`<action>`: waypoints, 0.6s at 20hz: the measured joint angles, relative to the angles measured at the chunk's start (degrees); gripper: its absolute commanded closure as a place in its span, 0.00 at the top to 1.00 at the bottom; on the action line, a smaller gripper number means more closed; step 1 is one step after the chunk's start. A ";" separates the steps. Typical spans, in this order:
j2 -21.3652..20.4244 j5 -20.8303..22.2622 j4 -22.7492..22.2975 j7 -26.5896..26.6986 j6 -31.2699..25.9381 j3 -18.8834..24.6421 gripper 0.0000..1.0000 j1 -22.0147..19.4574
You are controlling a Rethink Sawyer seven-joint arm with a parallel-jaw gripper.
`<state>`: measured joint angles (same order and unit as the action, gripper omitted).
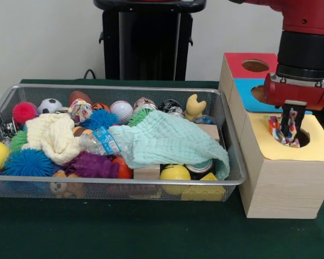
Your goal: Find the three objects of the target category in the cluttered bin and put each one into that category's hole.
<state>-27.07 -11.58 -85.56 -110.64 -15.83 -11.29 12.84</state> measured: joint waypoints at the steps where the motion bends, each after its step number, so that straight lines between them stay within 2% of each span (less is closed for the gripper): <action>1: 0.12 -0.26 0.00 0.00 0.00 -0.02 0.00 0.02; 12: 1.17 -2.19 0.01 0.00 0.92 -0.18 0.00 0.19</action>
<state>-25.90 -13.77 -85.55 -110.64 -14.91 -11.48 13.04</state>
